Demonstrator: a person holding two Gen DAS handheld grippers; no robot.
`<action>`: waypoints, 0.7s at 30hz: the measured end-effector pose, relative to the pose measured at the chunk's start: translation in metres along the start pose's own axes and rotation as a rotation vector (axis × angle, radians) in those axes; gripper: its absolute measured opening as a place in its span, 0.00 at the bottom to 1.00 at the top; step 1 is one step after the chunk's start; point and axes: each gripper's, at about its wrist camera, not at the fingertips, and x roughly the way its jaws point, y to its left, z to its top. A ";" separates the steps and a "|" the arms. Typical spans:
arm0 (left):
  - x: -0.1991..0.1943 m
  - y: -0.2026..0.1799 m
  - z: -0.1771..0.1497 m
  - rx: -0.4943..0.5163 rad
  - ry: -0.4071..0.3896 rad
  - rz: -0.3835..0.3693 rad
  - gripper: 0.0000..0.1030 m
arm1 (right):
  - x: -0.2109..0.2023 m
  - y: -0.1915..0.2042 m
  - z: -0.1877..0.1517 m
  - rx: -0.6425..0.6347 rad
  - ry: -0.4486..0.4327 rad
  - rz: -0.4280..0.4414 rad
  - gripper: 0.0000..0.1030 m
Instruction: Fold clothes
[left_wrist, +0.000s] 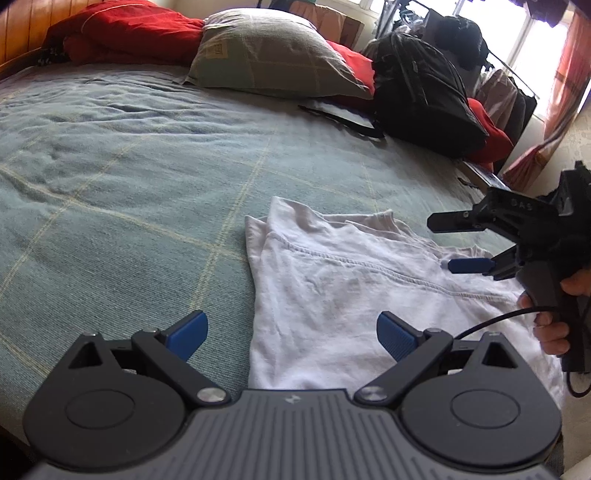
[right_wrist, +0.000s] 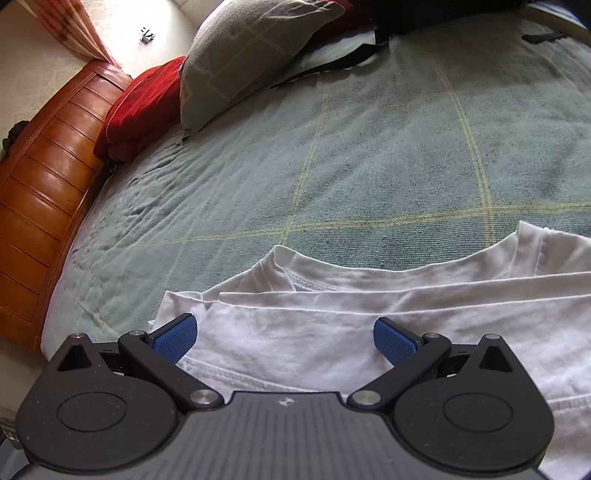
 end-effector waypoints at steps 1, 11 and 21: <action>0.000 -0.001 0.000 0.014 0.006 -0.005 0.95 | -0.005 0.003 -0.003 -0.008 0.001 0.003 1.00; 0.003 0.008 0.005 0.034 0.042 -0.063 0.95 | -0.028 0.012 -0.062 0.026 0.107 0.042 1.00; 0.012 0.019 0.011 -0.018 0.107 -0.187 0.95 | -0.051 0.020 -0.114 0.037 0.109 0.002 1.00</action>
